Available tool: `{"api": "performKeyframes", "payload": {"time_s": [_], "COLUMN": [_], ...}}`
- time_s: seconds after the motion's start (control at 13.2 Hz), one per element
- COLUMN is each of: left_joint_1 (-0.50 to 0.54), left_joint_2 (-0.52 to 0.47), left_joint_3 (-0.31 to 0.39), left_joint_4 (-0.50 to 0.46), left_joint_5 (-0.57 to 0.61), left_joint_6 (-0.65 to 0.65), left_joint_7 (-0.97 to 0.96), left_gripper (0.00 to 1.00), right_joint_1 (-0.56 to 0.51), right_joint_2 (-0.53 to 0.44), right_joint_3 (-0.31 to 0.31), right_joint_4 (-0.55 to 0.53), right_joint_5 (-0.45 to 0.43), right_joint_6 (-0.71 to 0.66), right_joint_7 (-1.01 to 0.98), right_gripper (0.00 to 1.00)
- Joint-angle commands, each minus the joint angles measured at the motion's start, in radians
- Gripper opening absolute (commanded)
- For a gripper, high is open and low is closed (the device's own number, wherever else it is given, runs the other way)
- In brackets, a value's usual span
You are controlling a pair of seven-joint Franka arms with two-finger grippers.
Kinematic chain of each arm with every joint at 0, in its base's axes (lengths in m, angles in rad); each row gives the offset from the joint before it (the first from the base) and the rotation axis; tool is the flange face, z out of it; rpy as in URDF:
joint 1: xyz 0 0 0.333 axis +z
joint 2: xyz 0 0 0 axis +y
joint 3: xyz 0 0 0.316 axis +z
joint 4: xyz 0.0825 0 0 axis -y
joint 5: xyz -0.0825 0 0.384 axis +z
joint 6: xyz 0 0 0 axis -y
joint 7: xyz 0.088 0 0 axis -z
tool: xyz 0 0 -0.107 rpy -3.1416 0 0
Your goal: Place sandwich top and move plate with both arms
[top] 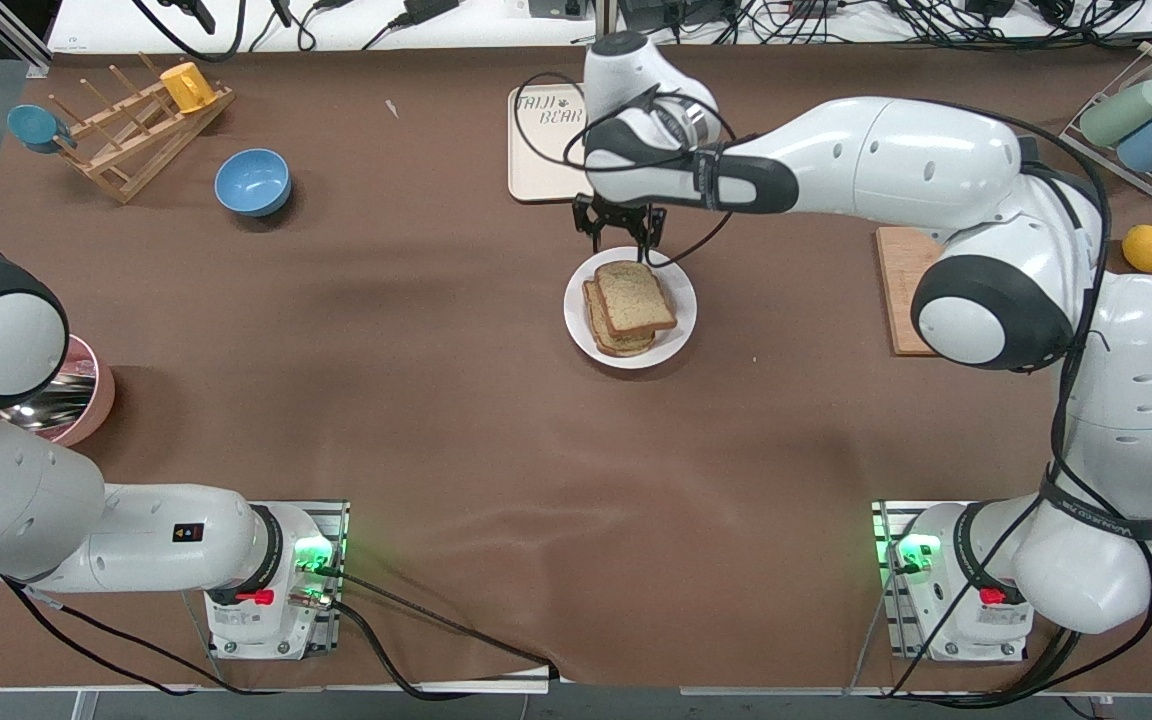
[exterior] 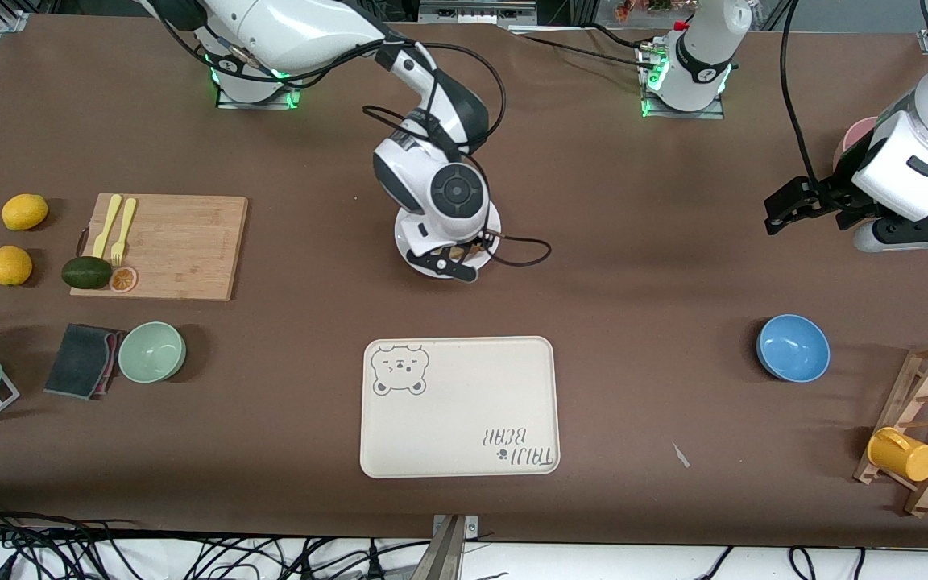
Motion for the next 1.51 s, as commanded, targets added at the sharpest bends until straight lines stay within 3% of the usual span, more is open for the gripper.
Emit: {"api": "performKeyframes", "payload": {"time_s": [0.0,0.3,0.68,1.06,1.44], "left_joint_1": [0.003,-0.005,0.002,0.002,0.003], "left_joint_2": [0.007,0.013,0.015,0.015,0.013], "left_joint_3": [0.001,0.001,0.001,0.001,0.001], "left_joint_4": [0.014,0.014,0.014,0.014,0.014], "left_joint_5": [-0.02,-0.02,-0.018,-0.017,-0.014], "left_joint_6": [-0.001,0.001,0.001,0.001,0.001], "left_joint_7": [0.005,0.005,0.005,0.003,0.003], "left_gripper": [1.0,1.0,1.0,1.0,1.0], "right_joint_1": [-0.049,-0.066,-0.066,-0.066,-0.066], "right_joint_2": [-0.084,-0.174,-0.297,-0.433,-0.516], "right_joint_3": [0.002,-0.127,-0.324,-0.438,-0.492], "right_joint_4": [0.003,-0.01,-0.153,-0.27,-0.279], "right_joint_5": [0.057,0.048,0.049,0.046,0.049], "right_joint_6": [-0.022,-0.103,-0.118,-0.131,-0.215], "right_joint_7": [0.005,-0.169,-0.553,-0.739,-0.88], "right_gripper": [1.0,1.0,1.0,1.0,1.0]}}
